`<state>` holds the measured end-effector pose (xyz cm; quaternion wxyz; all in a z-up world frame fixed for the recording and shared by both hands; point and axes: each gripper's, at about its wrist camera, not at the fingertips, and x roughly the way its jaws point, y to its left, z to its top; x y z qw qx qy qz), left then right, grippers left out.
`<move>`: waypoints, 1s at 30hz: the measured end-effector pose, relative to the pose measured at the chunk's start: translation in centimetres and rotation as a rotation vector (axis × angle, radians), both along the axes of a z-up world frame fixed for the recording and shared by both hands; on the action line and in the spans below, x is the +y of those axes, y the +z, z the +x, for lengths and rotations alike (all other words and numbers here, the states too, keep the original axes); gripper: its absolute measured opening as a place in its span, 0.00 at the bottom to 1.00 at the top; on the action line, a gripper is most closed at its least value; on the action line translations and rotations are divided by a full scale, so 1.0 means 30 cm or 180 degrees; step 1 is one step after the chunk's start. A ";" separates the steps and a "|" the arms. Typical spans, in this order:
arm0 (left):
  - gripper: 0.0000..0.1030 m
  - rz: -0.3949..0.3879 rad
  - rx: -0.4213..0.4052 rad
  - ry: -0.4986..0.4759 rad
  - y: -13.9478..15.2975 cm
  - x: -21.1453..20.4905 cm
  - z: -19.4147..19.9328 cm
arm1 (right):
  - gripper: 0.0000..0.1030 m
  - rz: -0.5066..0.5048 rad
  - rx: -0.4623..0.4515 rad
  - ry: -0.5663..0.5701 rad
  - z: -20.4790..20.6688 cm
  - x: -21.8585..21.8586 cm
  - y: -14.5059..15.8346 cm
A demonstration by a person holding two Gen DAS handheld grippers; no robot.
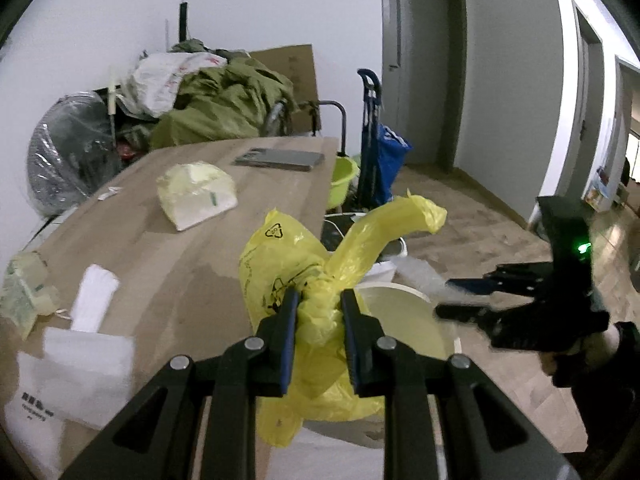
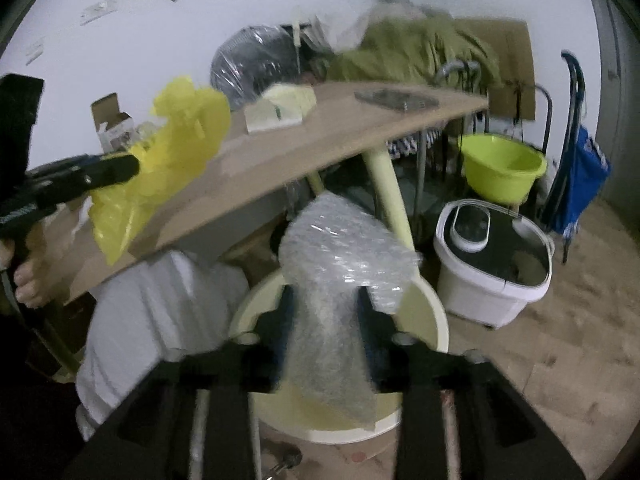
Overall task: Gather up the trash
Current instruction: 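Carry the bubble wrap and yellow bag in both tools over the cream bucket, then open both tools to drop the yellow bag and bubble wrap into the bucket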
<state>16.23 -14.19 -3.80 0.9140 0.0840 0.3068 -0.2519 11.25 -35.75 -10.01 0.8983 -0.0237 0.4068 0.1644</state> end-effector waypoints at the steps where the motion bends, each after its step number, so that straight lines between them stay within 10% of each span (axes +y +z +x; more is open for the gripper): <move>1: 0.20 0.0009 0.0027 -0.0034 -0.009 -0.017 0.006 | 0.56 0.0013 0.0033 -0.0006 0.008 -0.002 -0.017; 30: 0.26 0.0321 0.0907 -0.0682 -0.296 -0.347 0.147 | 0.57 -0.0140 -0.0030 -0.0643 -0.029 -0.274 0.005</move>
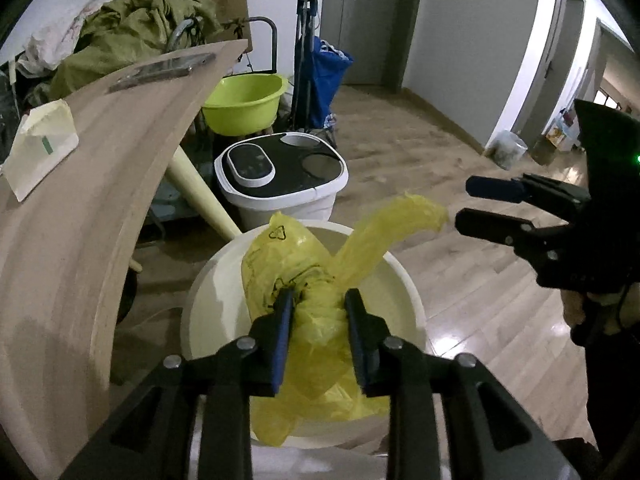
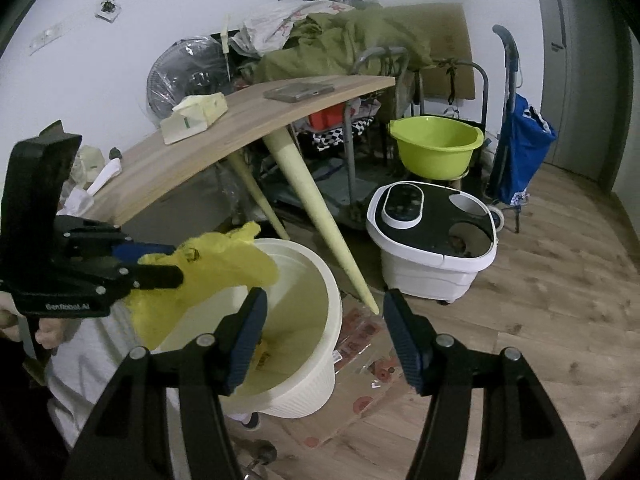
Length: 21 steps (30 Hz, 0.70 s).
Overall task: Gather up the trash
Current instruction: 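Open both tools to drop the yellow bag and bubble wrap into the bucket, then move the right tool to the table and grasp the clear plastic sleeve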
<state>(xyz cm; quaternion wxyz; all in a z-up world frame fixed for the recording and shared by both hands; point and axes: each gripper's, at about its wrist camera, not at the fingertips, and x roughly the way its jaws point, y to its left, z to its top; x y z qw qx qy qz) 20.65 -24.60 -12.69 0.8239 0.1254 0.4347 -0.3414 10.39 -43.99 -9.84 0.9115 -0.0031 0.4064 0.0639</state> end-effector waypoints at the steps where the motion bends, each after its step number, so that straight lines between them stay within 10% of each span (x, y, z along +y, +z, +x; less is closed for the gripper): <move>1: 0.27 -0.0007 -0.0004 0.0006 0.003 0.003 0.000 | 0.57 -0.0003 -0.0002 0.0006 0.001 0.004 0.003; 6: 0.58 -0.0144 0.0006 0.0141 0.033 0.043 0.009 | 0.57 -0.0043 -0.0035 0.0077 0.014 0.033 0.026; 21: 0.59 -0.0568 -0.0336 0.0358 0.213 0.227 -0.059 | 0.57 -0.0122 -0.0200 0.0435 0.052 0.227 0.127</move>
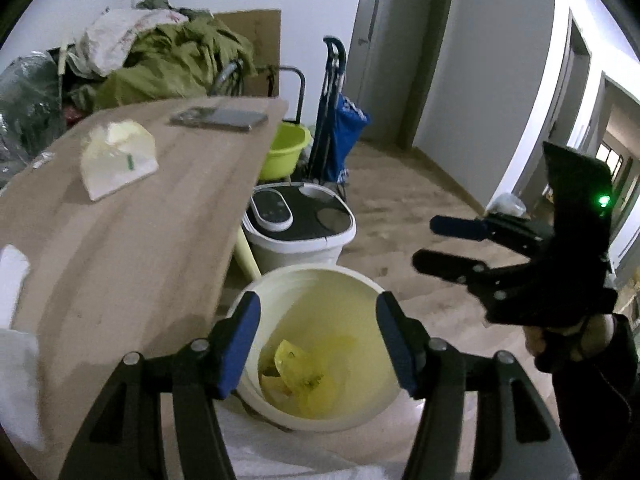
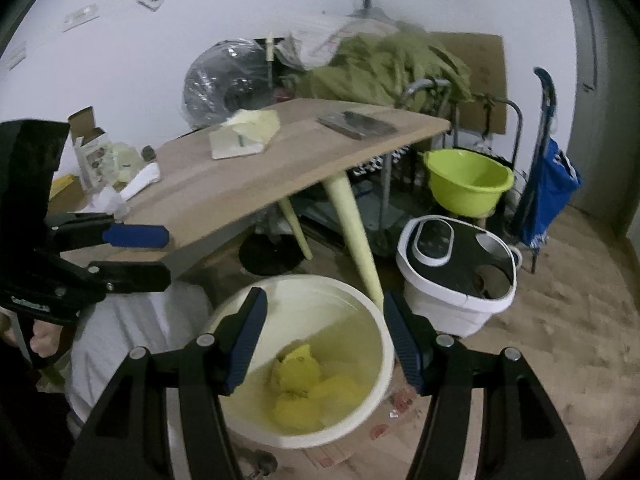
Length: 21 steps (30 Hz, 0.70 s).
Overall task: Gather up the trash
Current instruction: 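Move the right tool to the table and grasp the clear plastic sleeve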
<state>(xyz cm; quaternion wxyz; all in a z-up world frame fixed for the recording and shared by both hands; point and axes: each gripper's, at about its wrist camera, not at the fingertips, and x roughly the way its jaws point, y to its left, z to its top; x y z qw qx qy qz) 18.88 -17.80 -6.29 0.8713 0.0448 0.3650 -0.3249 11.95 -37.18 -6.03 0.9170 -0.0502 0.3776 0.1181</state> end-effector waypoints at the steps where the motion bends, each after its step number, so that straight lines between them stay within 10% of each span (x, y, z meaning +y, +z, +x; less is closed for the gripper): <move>1: 0.59 -0.0017 -0.0038 0.0029 0.015 0.016 -0.006 | 0.57 -0.0005 -0.0010 0.0039 0.004 0.018 0.008; 21: 0.59 -0.0150 -0.0293 0.0908 0.113 0.406 -0.073 | 0.57 0.0036 -0.0060 0.0879 0.118 0.392 0.052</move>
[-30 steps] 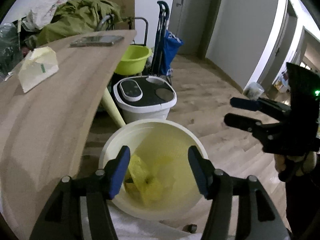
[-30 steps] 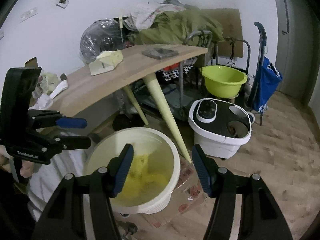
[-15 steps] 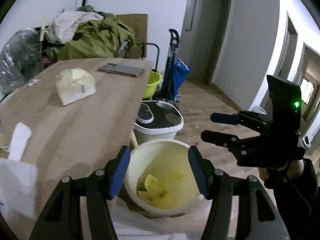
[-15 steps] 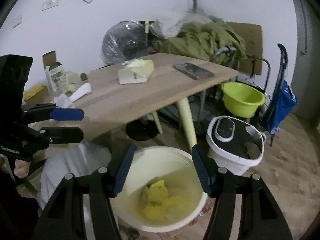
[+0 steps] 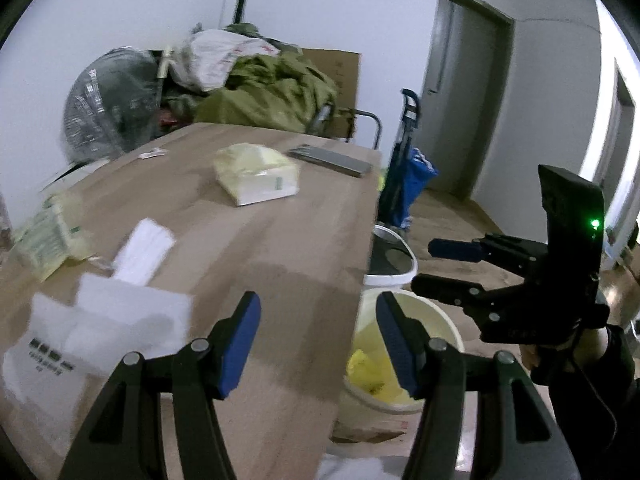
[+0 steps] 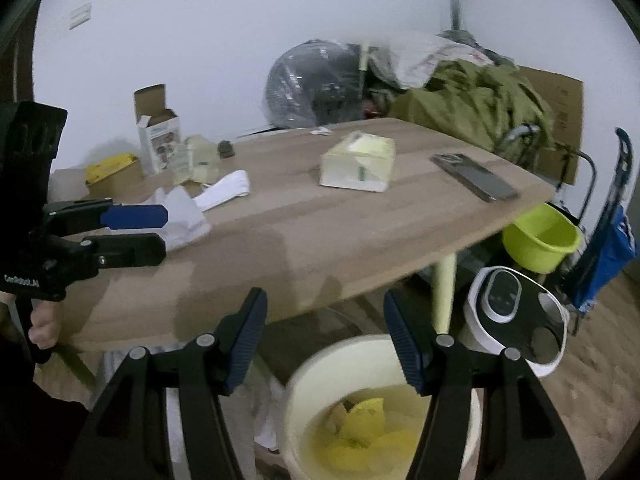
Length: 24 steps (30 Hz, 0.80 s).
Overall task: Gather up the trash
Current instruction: 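Move the right tool to the table and grasp the clear plastic sleeve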
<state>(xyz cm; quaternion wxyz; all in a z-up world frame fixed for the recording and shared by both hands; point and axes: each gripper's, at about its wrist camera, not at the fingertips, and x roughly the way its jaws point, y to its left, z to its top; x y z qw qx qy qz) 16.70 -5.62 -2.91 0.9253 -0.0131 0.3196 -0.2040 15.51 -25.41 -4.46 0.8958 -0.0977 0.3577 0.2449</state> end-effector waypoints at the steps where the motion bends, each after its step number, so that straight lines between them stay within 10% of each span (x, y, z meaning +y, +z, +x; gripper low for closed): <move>1: 0.59 -0.0005 0.0003 0.0048 -0.001 0.020 -0.002 | 0.57 -0.0004 0.0002 0.0034 0.008 0.021 -0.003; 24: 0.59 -0.0256 -0.0021 0.1367 -0.023 0.511 -0.160 | 0.69 0.0021 0.0144 0.0900 0.140 0.456 -0.073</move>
